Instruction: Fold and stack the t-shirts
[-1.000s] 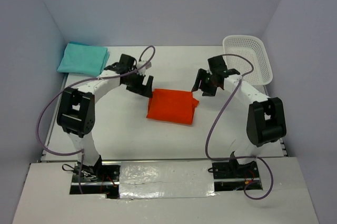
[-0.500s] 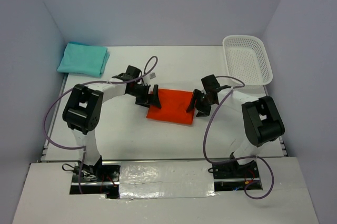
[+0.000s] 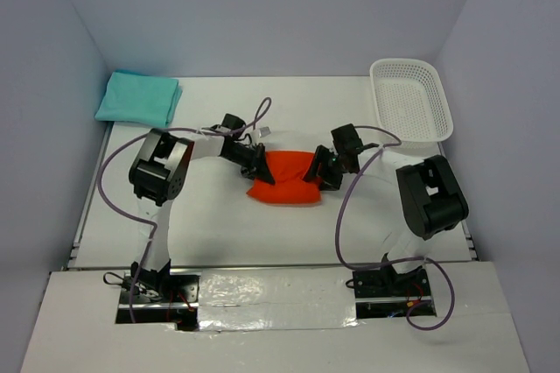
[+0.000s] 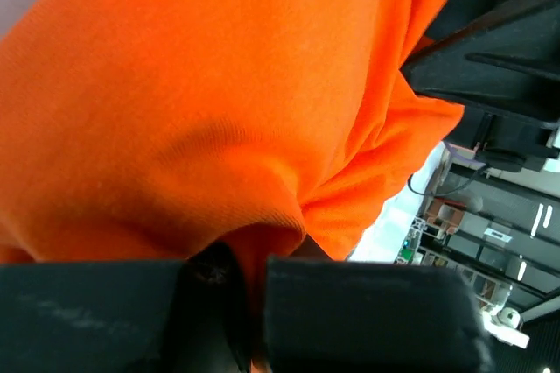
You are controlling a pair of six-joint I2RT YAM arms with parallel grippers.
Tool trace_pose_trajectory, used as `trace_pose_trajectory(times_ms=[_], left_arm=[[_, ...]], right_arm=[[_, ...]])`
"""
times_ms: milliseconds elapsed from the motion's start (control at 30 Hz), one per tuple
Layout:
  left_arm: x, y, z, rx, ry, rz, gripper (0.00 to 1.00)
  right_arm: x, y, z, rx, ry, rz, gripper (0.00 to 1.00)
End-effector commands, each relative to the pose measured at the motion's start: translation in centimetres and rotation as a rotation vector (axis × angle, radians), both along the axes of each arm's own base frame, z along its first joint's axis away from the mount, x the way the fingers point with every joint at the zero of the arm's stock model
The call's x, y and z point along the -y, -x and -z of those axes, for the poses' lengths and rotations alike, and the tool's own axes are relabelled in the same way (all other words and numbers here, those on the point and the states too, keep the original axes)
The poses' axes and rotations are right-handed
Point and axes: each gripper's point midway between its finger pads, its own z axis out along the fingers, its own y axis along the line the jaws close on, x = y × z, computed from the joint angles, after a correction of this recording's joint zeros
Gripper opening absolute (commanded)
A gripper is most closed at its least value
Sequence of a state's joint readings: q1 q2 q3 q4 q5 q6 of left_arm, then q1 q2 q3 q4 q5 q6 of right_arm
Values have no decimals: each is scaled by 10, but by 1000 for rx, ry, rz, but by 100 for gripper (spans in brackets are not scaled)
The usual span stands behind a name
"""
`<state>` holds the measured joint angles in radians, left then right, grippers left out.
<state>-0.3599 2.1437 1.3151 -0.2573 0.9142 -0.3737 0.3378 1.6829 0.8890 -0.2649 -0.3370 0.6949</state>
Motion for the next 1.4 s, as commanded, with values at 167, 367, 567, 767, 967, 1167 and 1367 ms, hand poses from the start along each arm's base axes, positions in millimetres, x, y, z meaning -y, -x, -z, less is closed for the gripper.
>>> trace_pose_trajectory(times_ms=[167, 367, 567, 767, 967, 1167, 1367], left_arm=[[-83, -85, -22, 287, -301, -34, 0], [-199, -164, -50, 562, -742, -39, 0], [-298, -238, -97, 778, -1119, -172, 0], [-355, -277, -164, 981, -1344, -348, 0], [-424, -273, -187, 998, -1409, -451, 0], [-470, -266, -179, 985, -1396, -481, 0], [-517, -273, -157, 934, -1447, -516, 0]], right_arm=[[25, 10, -22, 57, 120, -24, 65], [34, 5, -50, 127, 174, -54, 65], [34, 1, -52, 127, 192, -85, 65], [32, -2, -46, 101, 197, -104, 65], [30, 2, -44, 74, 221, -152, 65], [22, 3, -37, 45, 193, -181, 65], [10, -8, -40, 44, 209, -223, 65]])
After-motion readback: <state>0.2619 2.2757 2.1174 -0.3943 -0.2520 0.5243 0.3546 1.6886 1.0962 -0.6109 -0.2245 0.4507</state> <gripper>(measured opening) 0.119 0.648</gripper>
